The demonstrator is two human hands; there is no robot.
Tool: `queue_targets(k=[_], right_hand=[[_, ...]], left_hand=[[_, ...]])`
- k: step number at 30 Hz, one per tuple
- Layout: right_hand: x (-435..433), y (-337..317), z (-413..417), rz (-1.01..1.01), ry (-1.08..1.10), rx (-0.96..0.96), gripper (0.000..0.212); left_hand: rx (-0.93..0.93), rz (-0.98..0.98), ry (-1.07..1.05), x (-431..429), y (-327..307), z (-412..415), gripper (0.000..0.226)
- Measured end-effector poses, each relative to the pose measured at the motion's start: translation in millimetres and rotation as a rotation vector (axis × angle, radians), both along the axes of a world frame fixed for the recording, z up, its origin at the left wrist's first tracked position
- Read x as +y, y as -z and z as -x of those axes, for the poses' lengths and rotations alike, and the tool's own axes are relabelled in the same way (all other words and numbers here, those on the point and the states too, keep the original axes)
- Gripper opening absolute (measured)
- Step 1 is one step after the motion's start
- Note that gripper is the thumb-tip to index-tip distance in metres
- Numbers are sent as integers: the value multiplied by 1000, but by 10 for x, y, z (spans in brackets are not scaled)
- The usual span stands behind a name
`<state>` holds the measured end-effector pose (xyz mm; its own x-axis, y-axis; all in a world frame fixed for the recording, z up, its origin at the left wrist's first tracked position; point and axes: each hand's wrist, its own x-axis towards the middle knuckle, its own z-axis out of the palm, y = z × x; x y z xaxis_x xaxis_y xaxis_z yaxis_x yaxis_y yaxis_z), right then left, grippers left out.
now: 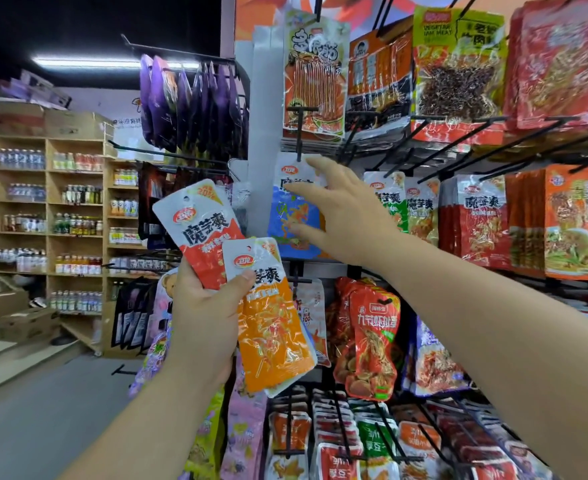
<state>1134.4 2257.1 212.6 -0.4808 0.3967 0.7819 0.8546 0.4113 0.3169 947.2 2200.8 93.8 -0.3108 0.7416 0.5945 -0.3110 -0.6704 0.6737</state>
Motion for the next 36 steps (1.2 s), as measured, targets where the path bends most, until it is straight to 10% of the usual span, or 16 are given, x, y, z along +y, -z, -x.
queue_targets(k=[25, 33, 36], right_hand=[[324, -40, 110, 271, 461, -304, 80], [-473, 404, 295, 359, -377, 666, 45], [-805, 713, 327, 544, -504, 709, 62]], left_hand=[[89, 51, 81, 11, -105, 14, 44], [-40, 27, 91, -176, -119, 51, 42], [-15, -6, 107, -307, -140, -44, 41]])
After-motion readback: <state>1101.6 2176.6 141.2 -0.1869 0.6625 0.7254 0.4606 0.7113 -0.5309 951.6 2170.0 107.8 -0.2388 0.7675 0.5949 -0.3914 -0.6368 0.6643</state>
